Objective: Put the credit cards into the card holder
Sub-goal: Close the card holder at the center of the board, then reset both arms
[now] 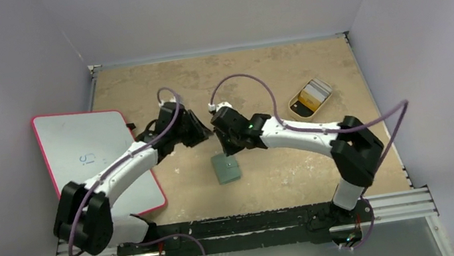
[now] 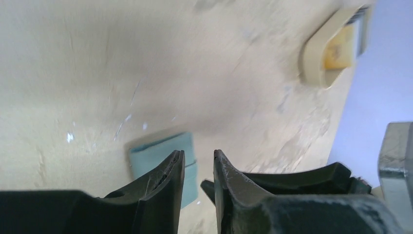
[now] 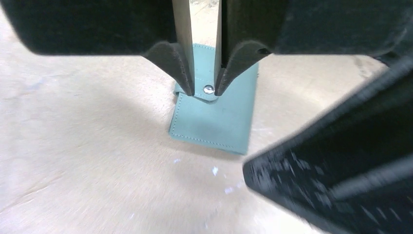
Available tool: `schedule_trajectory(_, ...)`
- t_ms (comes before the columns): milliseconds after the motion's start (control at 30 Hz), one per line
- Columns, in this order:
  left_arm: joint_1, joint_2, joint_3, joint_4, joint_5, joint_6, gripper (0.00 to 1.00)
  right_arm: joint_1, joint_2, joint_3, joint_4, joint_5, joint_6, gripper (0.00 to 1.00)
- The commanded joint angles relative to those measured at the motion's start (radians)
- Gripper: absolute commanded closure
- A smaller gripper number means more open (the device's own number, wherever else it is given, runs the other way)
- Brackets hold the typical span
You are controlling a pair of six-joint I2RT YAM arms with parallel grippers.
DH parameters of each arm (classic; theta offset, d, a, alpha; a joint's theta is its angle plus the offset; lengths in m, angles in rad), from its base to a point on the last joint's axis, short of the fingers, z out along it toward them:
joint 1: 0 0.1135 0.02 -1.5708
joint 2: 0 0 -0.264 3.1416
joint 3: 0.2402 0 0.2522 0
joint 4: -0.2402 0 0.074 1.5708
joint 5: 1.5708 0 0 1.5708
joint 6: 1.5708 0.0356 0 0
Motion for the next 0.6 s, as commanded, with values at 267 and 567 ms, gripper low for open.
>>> schedule_trajectory(267, 0.007, -0.304, 0.361, -0.409, -0.352, 0.319, 0.43, 0.003, -0.392, 0.063, 0.020, 0.259, -0.009, 0.51)
schedule_trajectory(567, 0.007, -0.525, 0.264, -0.382, -0.332, 0.324, 0.37, 0.003, -0.569, -0.052, 0.066, 0.372, 0.069, 0.16)
